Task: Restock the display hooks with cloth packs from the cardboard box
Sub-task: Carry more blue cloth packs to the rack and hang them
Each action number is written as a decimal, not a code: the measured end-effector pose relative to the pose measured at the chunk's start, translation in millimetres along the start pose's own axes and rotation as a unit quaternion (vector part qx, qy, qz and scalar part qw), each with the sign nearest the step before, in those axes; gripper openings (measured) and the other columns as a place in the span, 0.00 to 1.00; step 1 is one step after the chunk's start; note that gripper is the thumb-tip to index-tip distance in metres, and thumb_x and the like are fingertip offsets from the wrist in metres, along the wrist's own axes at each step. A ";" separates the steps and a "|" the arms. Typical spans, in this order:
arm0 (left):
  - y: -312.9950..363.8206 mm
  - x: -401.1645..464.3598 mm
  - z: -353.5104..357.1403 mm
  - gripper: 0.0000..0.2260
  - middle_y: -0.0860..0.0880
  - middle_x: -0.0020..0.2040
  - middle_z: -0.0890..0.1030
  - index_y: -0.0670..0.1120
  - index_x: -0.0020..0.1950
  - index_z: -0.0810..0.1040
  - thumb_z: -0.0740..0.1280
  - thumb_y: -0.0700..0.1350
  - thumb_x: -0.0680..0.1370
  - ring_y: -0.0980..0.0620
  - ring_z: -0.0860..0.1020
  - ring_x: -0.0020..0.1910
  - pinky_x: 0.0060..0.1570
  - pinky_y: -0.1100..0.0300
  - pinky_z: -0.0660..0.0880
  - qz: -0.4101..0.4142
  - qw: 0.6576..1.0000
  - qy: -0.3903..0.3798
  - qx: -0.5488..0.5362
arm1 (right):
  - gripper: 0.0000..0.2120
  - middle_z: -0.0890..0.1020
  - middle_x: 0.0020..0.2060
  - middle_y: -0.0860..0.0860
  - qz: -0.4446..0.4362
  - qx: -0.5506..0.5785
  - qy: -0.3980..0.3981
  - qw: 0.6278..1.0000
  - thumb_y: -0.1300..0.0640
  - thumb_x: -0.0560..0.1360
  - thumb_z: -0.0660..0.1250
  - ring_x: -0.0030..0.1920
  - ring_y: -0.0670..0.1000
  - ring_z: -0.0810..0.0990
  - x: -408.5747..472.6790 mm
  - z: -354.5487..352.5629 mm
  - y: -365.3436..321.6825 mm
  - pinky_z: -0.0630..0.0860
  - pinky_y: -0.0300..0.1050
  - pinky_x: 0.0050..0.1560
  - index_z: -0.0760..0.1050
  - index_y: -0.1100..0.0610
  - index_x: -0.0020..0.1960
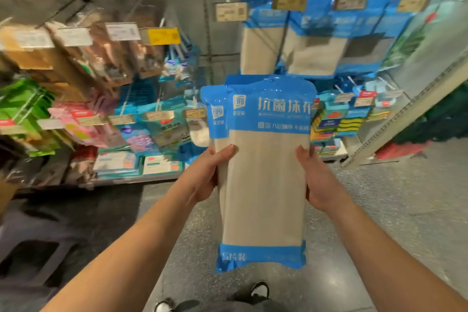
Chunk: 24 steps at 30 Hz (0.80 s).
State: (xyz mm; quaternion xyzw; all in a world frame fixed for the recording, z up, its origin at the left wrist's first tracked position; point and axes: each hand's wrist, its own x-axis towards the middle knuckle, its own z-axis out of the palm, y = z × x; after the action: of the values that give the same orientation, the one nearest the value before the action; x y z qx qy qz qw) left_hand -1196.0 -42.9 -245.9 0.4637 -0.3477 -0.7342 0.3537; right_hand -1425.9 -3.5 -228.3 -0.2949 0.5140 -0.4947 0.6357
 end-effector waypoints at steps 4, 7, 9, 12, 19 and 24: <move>11.7 33.7 40.6 0.18 0.50 0.49 0.87 0.49 0.59 0.78 0.73 0.51 0.70 0.52 0.85 0.46 0.46 0.57 0.80 0.011 0.999 -0.005 0.036 | 0.12 0.85 0.53 0.46 -0.022 -0.044 0.019 0.999 0.53 0.79 0.64 0.52 0.47 0.84 22.0 -42.8 -28.3 0.81 0.43 0.49 0.71 0.47 0.61; 23.7 59.6 54.1 0.17 0.51 0.48 0.87 0.51 0.57 0.79 0.74 0.52 0.70 0.53 0.85 0.46 0.45 0.56 0.80 0.037 0.995 0.013 0.090 | 0.19 0.83 0.58 0.50 -0.033 -0.044 0.037 0.998 0.54 0.76 0.67 0.56 0.49 0.83 47.1 -60.8 -41.9 0.80 0.45 0.53 0.70 0.53 0.66; 30.6 77.6 56.4 0.17 0.50 0.49 0.87 0.52 0.56 0.80 0.73 0.54 0.69 0.52 0.85 0.47 0.48 0.54 0.80 0.060 0.990 0.035 0.125 | 0.17 0.84 0.55 0.50 -0.027 -0.034 0.050 0.998 0.59 0.78 0.67 0.53 0.49 0.84 65.7 -71.1 -48.9 0.81 0.44 0.49 0.70 0.55 0.66; 38.6 109.5 46.3 0.16 0.50 0.51 0.87 0.52 0.57 0.81 0.75 0.56 0.73 0.50 0.85 0.48 0.49 0.50 0.81 0.069 0.982 0.084 0.157 | 0.16 0.84 0.53 0.51 -0.027 -0.031 0.068 0.997 0.63 0.78 0.67 0.50 0.50 0.85 96.4 -90.5 -58.5 0.82 0.45 0.47 0.71 0.56 0.64; 70.0 176.0 12.5 0.29 0.52 0.49 0.86 0.53 0.56 0.81 0.73 0.69 0.63 0.50 0.85 0.48 0.53 0.43 0.80 0.063 0.937 0.106 0.326 | 0.19 0.82 0.59 0.53 -0.030 -0.083 0.109 0.990 0.61 0.78 0.68 0.51 0.49 0.84 174.3 -133.7 -95.1 0.80 0.43 0.46 0.69 0.55 0.67; 101.5 206.5 8.8 0.19 0.54 0.44 0.84 0.53 0.52 0.80 0.75 0.64 0.70 0.52 0.83 0.44 0.41 0.56 0.76 0.049 0.885 0.106 0.451 | 0.20 0.81 0.59 0.54 -0.028 -0.122 0.098 0.987 0.60 0.78 0.67 0.53 0.51 0.83 223.6 -150.9 -115.0 0.80 0.41 0.45 0.69 0.57 0.69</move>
State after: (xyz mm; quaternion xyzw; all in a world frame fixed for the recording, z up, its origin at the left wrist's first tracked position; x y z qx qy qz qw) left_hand -1250.2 -266.7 -247.7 0.6305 -0.6238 -0.4267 0.1768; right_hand -1610.0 -230.4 -252.5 -0.3348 0.6220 -0.4725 0.5270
